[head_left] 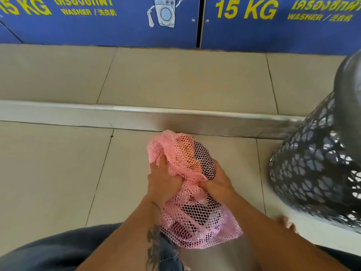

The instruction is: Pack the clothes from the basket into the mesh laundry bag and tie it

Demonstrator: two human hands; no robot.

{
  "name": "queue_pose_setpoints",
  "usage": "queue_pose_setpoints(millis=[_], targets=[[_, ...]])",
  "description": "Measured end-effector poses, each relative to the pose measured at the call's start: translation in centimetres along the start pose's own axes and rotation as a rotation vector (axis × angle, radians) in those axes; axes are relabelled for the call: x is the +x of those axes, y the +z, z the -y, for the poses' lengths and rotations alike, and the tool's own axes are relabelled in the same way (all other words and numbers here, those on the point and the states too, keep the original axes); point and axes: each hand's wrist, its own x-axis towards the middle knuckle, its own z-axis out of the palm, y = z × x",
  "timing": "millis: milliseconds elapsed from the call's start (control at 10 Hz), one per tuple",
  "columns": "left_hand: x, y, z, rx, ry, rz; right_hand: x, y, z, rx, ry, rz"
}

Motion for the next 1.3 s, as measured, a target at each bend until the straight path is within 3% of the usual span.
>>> queue_pose_setpoints(millis=[200, 500, 700, 800, 1000, 1100, 1200, 1300], targets=[[-2.7, -4.8, -6.8, -0.272, 0.289, -0.216, -3.1, -2.5, 7.5, -0.044, -0.293, -0.132], [-5.7, -16.5, -19.8, -0.412, 0.667, -0.435, -8.8, -11.0, 22.5, -0.141, -0.644, -0.324], [-1.4, -20.6, -27.5, -0.429, 0.812, -0.426, -7.4, -16.3, 29.8, -0.199, -0.642, -0.513], [4.2, -18.9, -28.7, -0.355, 0.791, -0.369, -1.8, -17.0, 29.6, -0.317, -0.545, -0.519], [16.8, -10.0, -23.6, 0.186, 0.422, 0.09, 11.1, -17.1, 23.6, -0.636, -0.101, -0.311], [17.2, -8.4, -22.9, 0.217, 0.285, 0.1, 11.1, -17.3, 24.6, -0.643, -0.08, -0.232], [14.6, -11.0, -24.3, 0.327, 0.246, 0.142, 8.9, -19.4, 26.8, -0.598, -0.049, -0.101], [10.1, -15.5, -27.2, 0.476, 0.201, 0.213, 5.0, -21.9, 30.0, -0.625, -0.046, -0.072]])
